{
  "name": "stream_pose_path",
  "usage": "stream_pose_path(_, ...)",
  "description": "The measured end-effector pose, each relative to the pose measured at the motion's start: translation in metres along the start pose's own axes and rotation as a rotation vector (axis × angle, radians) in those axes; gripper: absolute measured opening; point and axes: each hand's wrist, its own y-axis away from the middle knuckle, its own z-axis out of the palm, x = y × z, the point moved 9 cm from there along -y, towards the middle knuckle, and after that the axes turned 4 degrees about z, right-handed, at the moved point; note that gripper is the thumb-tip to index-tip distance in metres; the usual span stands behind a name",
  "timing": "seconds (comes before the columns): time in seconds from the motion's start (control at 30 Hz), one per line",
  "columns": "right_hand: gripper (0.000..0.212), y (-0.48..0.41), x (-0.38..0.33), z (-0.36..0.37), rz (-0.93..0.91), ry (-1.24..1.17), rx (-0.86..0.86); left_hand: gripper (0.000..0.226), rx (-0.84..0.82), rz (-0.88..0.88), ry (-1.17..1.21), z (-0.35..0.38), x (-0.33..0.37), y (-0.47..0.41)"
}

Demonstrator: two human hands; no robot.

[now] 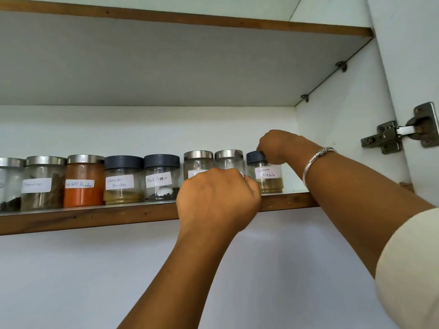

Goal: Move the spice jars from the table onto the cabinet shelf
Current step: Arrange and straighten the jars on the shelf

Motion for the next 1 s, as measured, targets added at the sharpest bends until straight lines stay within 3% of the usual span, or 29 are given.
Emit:
stream_pose_path(0.6,0.031,0.01,0.007,-0.001,-0.05,-0.103,0.094,0.044,0.027,-0.032,0.005,-0.001,-0.002,0.002)
stream_pose_path(0.87,0.034,0.024,0.008,-0.007,0.039,-0.248,0.186,0.043,-0.033,-0.03,-0.015,0.003,-0.002,0.0)
stream_pose_path(1.0,0.024,0.041,-0.003,-0.02,0.023,-0.193,0.218,0.043,-0.071,-0.026,-0.016,0.008,-0.003,-0.002)
